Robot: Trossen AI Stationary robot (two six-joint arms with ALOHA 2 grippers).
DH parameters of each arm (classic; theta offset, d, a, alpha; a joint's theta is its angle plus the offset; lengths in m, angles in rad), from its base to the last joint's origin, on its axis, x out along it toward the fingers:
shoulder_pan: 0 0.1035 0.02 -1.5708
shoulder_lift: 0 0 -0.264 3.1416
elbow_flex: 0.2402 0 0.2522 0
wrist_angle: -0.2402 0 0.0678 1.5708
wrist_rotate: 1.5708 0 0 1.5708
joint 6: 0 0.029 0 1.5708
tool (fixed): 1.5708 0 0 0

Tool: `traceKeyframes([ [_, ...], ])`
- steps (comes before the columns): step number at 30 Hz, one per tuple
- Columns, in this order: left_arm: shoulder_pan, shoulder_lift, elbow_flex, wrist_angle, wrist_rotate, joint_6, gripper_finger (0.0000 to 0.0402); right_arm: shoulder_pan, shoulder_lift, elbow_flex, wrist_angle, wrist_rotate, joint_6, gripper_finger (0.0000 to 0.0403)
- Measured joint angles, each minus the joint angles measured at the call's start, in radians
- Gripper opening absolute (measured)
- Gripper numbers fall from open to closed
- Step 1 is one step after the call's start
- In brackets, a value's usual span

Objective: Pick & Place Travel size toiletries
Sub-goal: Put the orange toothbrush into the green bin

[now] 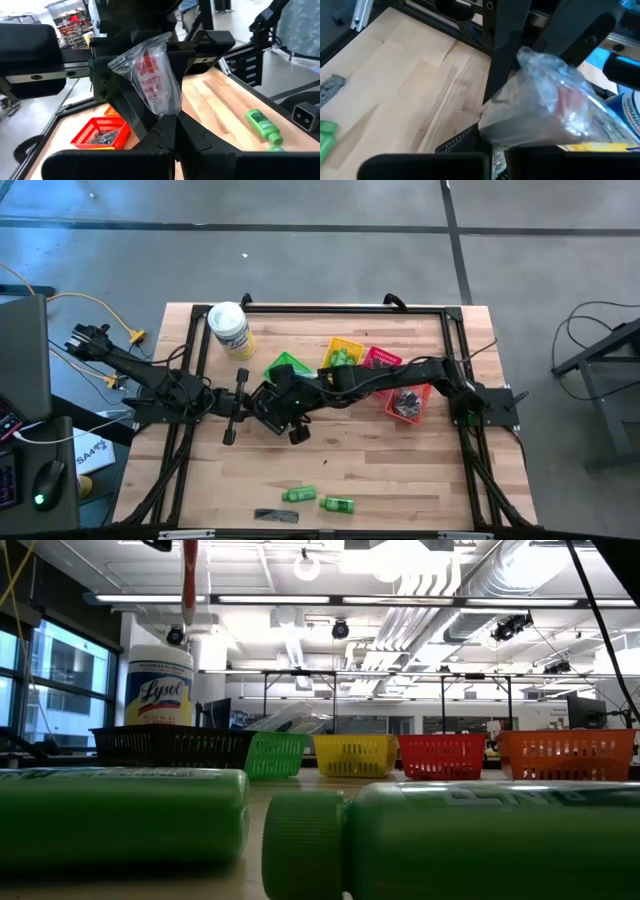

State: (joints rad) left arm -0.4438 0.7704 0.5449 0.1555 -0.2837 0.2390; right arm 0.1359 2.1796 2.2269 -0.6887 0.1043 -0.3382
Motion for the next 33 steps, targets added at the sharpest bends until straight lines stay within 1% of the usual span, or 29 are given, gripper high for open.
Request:
traceKeyframes([
  [3, -0.001, -0.010, 0.000, -0.021, -0.051, 0.004, 0.0001, -0.010, 0.000, 0.000, -0.009, 0.011, 0.000, 0.0013],
  [5, -0.001, -0.039, 0.000, -0.063, -0.091, 0.008, 0.0008, -0.022, 0.000, 0.000, -0.017, 0.034, 0.000, 0.0013],
  [7, -0.001, -0.086, 0.003, -0.121, -0.101, -0.014, 0.0022, -0.041, 0.000, 0.002, -0.038, 0.034, 0.010, 0.0013],
  [10, -0.003, -0.177, 0.035, -0.256, -0.085, -0.090, 0.0055, -0.084, -0.001, 0.002, -0.112, 0.018, 0.045, 0.0013],
  [14, -0.002, -0.298, 0.052, -0.371, -0.100, -0.222, 0.0099, -0.154, 0.009, 0.001, -0.141, -0.046, 0.075, 0.0013],
  [18, -0.003, -0.404, 0.052, -0.462, -0.104, -0.251, 0.0121, -0.224, 0.033, 0.002, -0.120, -0.146, 0.080, 0.0013],
  [21, -0.003, -0.456, 0.053, -0.505, -0.108, -0.255, 0.0120, -0.273, 0.068, 0.002, -0.054, -0.157, 0.066, 0.0013],
  [25, -0.002, -0.468, 0.052, -0.544, -0.111, -0.254, 0.0102, -0.316, 0.118, 0.002, 0.073, -0.185, 0.057, 0.0016],
  [28, -0.002, -0.469, 0.052, -0.561, -0.100, -0.247, 0.0091, -0.334, 0.167, 0.002, 0.138, -0.172, 0.045, 0.0018],
  [30, -0.002, -0.469, 0.052, -0.567, -0.090, -0.247, 0.0086, -0.345, 0.199, 0.002, 0.168, -0.175, 0.045, 0.0013],
  [33, -0.002, -0.467, 0.052, -0.586, -0.089, -0.247, 0.0082, -0.358, 0.233, 0.001, 0.168, -0.185, 0.047, 0.0012],
])
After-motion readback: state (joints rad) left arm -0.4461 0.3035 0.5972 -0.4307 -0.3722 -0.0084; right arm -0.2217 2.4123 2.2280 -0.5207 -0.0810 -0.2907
